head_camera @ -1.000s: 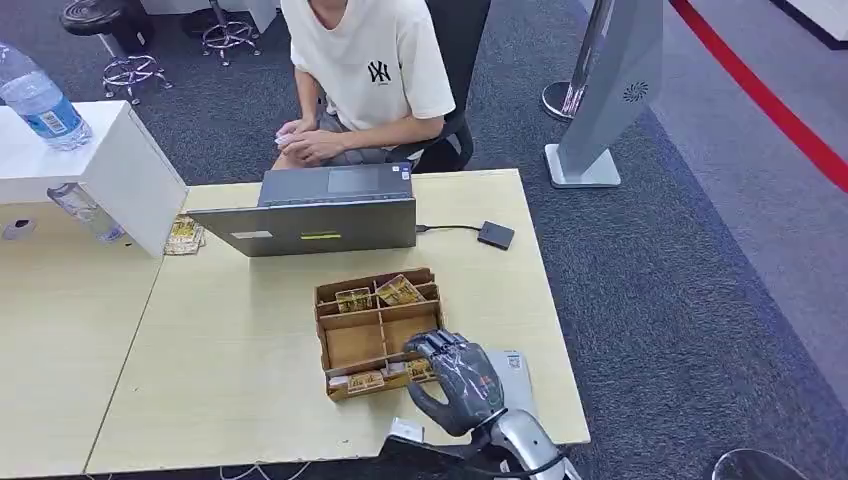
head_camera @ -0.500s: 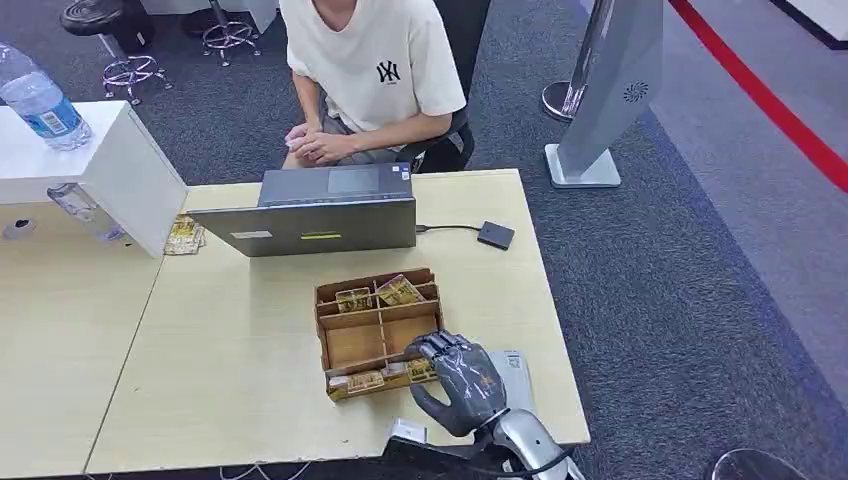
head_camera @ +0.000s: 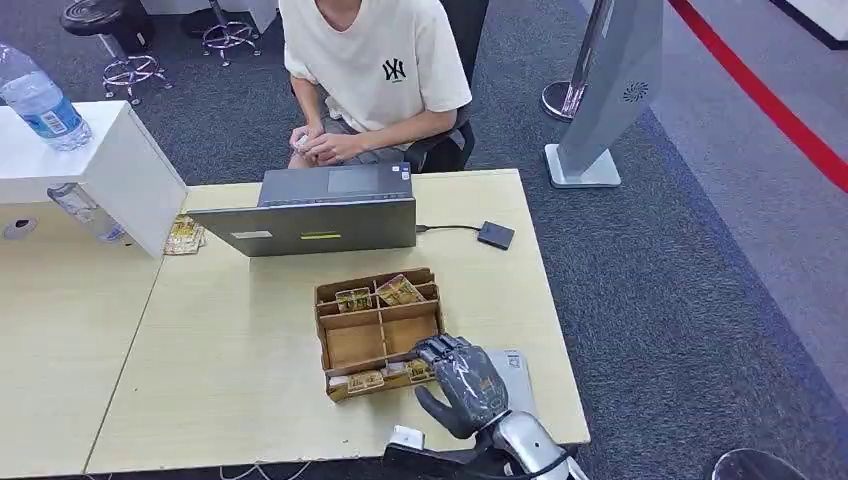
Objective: Pass the card to the sensor for recognition and then transmit it.
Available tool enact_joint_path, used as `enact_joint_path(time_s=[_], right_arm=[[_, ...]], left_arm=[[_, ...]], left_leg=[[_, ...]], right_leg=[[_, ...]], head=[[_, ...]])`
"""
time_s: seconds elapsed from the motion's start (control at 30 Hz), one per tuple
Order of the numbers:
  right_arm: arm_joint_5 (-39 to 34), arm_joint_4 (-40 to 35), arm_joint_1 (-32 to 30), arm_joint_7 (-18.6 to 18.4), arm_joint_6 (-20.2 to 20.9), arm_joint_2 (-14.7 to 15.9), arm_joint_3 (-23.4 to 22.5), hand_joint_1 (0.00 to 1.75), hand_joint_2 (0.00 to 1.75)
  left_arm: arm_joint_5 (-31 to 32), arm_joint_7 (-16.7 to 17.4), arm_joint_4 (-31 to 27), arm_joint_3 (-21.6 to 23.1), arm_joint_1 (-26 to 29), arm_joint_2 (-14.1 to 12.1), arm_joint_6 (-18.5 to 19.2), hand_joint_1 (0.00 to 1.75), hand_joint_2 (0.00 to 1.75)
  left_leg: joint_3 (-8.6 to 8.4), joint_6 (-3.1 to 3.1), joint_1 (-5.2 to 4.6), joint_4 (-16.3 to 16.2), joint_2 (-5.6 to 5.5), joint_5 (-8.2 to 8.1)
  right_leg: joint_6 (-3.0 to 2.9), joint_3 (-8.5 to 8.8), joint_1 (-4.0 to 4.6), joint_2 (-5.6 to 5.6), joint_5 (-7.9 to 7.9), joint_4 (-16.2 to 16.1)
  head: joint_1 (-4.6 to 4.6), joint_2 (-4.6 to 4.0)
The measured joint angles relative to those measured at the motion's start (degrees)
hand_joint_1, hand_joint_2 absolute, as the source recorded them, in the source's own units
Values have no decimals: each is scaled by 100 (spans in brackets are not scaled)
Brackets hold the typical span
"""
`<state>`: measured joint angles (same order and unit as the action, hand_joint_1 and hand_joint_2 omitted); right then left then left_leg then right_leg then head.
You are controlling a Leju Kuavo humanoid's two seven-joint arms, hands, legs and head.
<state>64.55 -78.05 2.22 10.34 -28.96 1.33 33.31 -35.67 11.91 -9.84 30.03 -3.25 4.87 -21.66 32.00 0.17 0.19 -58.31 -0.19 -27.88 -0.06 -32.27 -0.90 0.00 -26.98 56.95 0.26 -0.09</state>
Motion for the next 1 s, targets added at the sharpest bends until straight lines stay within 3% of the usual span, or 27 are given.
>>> enact_joint_path(time_s=[0.3,0.33,0.5,0.6,0.63,0.67,0.8,0.83,1.0], right_arm=[[205,157,114,-151,-155,0,9,84,175],[236,166,121,-171,-164,0,9,94,175],[402,229,143,-258,-227,0,9,93,175],[426,262,144,-291,-232,0,9,108,175],[437,273,144,-295,-232,0,9,136,175],[459,284,145,-297,-232,0,9,147,175],[487,334,146,-308,-229,0,9,147,175],[489,339,146,-308,-229,0,9,166,175],[492,365,172,-308,-223,0,9,175,175]], left_arm=[[-15,-2,0,0,0,0,2,0,0],[-15,-2,0,0,0,0,2,0,0],[-17,-2,0,0,1,0,0,0,0],[-19,-2,0,0,1,0,2,0,0],[-20,-2,0,0,1,0,0,0,0],[-24,-2,0,0,1,0,0,0,0],[-39,-6,0,0,1,0,0,0,0],[-44,-9,0,0,1,0,0,0,0],[-52,-11,0,0,2,0,0,0,0]], left_leg=[[0,0,0,0,0,0],[0,0,0,0,0,0],[0,0,0,0,0,0],[0,0,0,0,0,0],[0,0,0,0,0,0],[0,0,0,0,0,0],[0,0,0,0,0,0],[0,0,0,0,0,0],[0,0,0,0,0,0]], right_leg=[[0,0,0,0,0,0],[0,0,0,0,0,0],[0,0,0,0,0,0],[0,0,0,0,0,0],[0,0,0,0,0,0],[0,0,0,0,0,0],[0,0,0,0,0,0],[0,0,0,0,0,0],[0,0,0,0,0,0]], head=[[0,0],[0,0],[0,0],[0,0],[0,0],[0,0],[0,0],[0,0],[0,0]])
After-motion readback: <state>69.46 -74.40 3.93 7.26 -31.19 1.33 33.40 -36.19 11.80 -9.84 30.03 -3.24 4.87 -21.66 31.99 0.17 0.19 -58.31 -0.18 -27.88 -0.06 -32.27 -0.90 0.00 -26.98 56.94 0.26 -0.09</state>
